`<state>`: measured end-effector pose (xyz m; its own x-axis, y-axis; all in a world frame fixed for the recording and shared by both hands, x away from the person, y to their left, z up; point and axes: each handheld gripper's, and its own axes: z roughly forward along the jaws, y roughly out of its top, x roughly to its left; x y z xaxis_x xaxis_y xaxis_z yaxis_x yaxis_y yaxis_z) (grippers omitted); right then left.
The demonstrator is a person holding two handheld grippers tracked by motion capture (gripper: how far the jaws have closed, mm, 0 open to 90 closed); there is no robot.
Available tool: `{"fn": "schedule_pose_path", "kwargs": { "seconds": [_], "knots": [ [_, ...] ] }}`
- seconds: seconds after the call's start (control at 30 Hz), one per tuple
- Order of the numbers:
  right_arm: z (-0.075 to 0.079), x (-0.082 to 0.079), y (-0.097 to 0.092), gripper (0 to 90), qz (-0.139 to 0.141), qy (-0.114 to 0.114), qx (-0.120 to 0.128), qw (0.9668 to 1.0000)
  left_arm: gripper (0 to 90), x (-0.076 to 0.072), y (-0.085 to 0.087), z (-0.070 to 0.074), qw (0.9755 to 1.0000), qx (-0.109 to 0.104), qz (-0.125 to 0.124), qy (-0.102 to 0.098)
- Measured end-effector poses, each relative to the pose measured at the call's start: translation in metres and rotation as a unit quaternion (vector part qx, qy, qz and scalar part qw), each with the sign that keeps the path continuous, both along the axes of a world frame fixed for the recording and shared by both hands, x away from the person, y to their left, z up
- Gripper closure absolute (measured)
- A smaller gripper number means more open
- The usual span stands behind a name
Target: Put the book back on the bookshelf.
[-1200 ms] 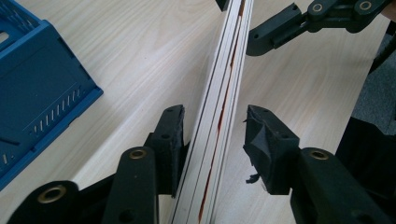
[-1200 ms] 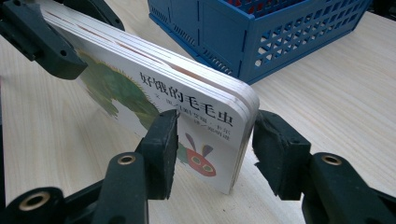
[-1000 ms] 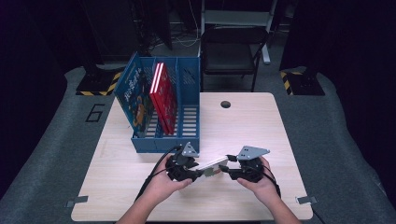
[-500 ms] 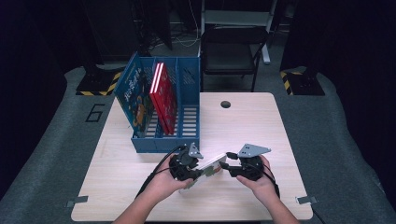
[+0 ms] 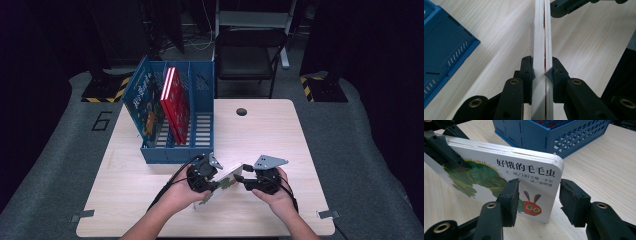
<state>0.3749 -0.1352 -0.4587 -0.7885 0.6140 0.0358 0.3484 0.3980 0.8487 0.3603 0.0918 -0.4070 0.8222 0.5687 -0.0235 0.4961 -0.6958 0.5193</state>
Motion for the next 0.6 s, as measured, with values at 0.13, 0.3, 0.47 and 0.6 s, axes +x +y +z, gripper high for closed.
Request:
{"fn": "schedule_pose_path", "kwargs": {
  "seconds": [0.13, 0.3, 0.47, 0.6],
  "knots": [
    [-0.001, -0.001, -0.006, 49.2, -0.008, 0.0, 0.006, 0.9999, 76.6, 0.002, 0.001, 0.0, 0.9999, -0.007, 0.006, 0.007],
    [-0.002, -0.001, -0.012, 49.1, -0.019, 0.006, 0.009, 0.9998, 76.8, 0.005, 0.002, 0.001, 0.9995, -0.014, 0.017, 0.021],
    [-0.004, -0.003, -0.017, 49.1, -0.021, 0.004, 0.009, 0.9997, 76.9, 0.009, 0.004, 0.003, 0.999, -0.026, 0.023, 0.029],
    [-0.005, -0.005, -0.021, 49.1, -0.028, 0.007, 0.006, 0.9996, 76.8, 0.013, 0.008, 0.007, 0.9972, -0.045, 0.038, 0.046]
  ]
}}
